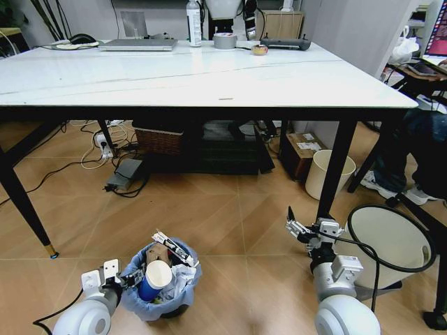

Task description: Pick up the trash bin and place the trash from the table into it.

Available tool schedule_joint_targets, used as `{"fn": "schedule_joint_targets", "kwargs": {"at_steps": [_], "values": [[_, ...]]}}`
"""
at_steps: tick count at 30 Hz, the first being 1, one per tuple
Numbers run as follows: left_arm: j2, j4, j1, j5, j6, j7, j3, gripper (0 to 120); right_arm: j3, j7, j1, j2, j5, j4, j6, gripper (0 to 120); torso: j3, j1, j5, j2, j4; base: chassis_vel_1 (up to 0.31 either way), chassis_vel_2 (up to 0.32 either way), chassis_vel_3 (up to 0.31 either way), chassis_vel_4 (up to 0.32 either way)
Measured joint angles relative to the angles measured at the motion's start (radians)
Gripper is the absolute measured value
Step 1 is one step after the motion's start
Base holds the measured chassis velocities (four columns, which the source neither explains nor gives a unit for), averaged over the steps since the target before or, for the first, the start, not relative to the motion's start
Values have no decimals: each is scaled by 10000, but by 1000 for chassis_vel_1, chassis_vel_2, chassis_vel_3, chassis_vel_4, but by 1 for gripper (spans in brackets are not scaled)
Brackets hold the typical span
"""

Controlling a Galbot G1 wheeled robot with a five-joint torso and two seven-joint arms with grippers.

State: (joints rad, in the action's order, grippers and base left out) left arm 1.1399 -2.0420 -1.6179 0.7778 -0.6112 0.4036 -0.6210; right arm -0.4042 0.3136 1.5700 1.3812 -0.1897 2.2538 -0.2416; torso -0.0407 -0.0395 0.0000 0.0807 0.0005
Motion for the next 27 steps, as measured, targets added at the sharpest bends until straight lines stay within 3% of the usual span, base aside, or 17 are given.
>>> {"fn": "schedule_joint_targets", "kwargs": {"at_steps": [9, 14, 15, 18, 27], "values": [[-45, -946, -633, -270, 168, -34, -315, 100, 46, 2, -14, 49, -13, 56, -4, 100, -1, 0, 0, 1, 0, 0, 0, 0, 0], [-31, -1027, -818, -1679, 1564, -1035, -617, 100, 51, 3, 8, 99, -15, 80, -11, 100, -2, 0, -2, 2, 0, 0, 0, 0, 0], [1, -1028, -874, -2335, 2442, -1686, -763, 100, 64, -7, 26, 128, -5, 84, -15, 100, -2, 0, -1, 2, 0, 0, 0, 0, 0], [105, -1176, -1015, -3538, 3930, -2810, -1085, 100, 148, -95, 56, 162, 18, 92, -128, 100, -2, 0, -1, 2, 0, 0, 0, 0, 0], [200, -2016, -1186, -4840, 4812, -3478, -1601, 100, 376, -304, 126, 249, 116, 115, -371, 100, -3, -1, 0, 3, 0, 0, 0, 0, 0]]}}
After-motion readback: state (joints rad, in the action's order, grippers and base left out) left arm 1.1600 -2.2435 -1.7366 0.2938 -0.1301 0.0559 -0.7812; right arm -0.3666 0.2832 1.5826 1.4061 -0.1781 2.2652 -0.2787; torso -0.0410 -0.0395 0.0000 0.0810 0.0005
